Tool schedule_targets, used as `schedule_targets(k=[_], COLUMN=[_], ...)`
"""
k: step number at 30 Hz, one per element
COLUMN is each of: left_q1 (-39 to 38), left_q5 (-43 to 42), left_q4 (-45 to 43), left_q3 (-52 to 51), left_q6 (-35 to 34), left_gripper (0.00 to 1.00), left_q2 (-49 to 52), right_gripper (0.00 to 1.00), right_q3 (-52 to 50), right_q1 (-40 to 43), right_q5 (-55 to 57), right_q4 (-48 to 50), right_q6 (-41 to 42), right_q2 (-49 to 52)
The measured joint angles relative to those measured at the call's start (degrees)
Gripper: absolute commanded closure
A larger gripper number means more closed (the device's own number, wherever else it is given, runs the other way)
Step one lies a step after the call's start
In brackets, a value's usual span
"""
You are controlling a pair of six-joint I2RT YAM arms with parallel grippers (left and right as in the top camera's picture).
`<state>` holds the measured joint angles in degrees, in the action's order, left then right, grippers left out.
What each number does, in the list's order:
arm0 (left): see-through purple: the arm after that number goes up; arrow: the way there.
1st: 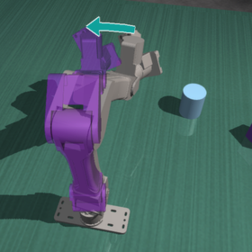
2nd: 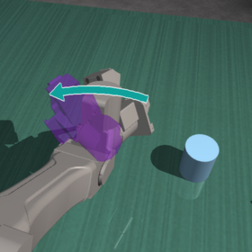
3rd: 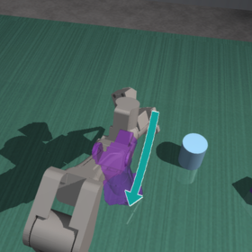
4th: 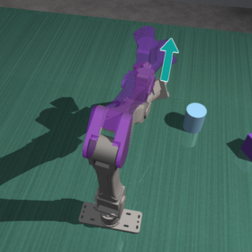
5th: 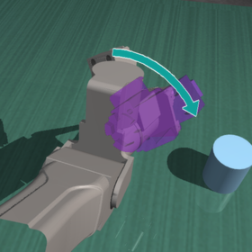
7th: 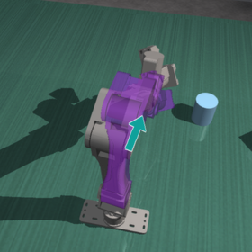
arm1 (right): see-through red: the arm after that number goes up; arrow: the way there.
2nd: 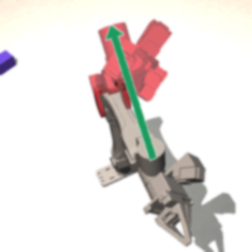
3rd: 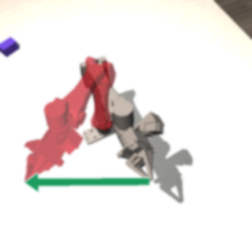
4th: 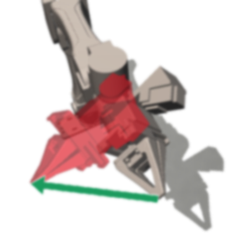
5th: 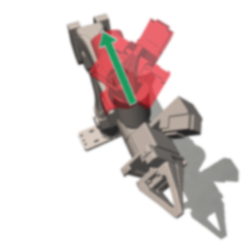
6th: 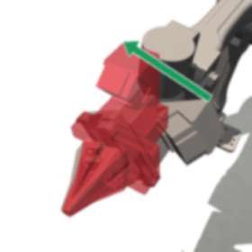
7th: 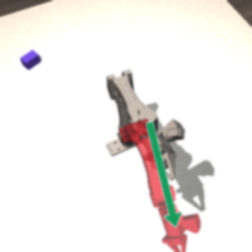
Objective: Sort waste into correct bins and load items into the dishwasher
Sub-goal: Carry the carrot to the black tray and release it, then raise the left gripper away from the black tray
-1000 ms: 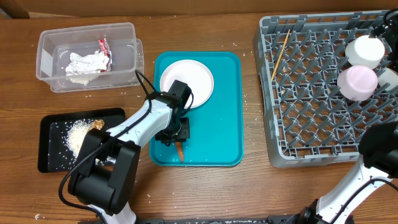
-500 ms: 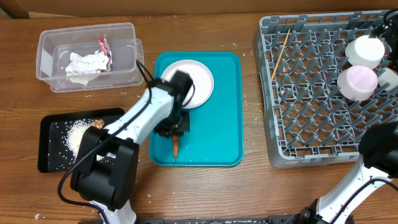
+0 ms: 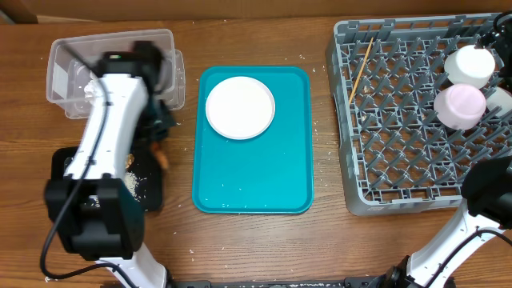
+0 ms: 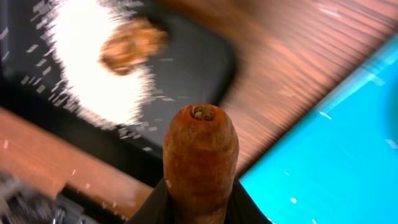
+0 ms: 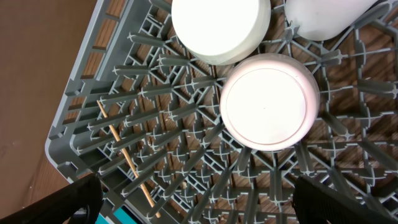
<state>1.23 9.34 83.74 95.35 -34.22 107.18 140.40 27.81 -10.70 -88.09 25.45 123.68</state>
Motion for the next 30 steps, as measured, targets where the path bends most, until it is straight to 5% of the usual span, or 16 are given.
schedule_targets(k=[7, 18, 23, 30], left_q1=[10.6, 13.5, 13.5, 13.5], left_q5=[0.4, 0.6, 0.9, 2.1], left_q4=[0.1, -9.9, -12.8, -12.9], left_q3=[-1.0, -11.9, -14.8, -14.9], left_q6=[-1.9, -2.7, -3.1, -3.3], left_gripper=[0.81, 0.71, 0.41, 0.39], left_q2=[0.0, 0.0, 0.0, 0.0], right_gripper=[0.0, 0.0, 0.0, 0.0], right_q3=[0.0, 0.0, 0.0, 0.0], right_q1=[0.0, 0.0, 0.0, 0.0], right_q5=[0.0, 0.0, 0.0, 0.0], right_q4=[0.0, 0.0, 0.0, 0.0], right_q6=[0.0, 0.0, 0.0, 0.0], right_q2=[0.0, 0.0, 0.0, 0.0])
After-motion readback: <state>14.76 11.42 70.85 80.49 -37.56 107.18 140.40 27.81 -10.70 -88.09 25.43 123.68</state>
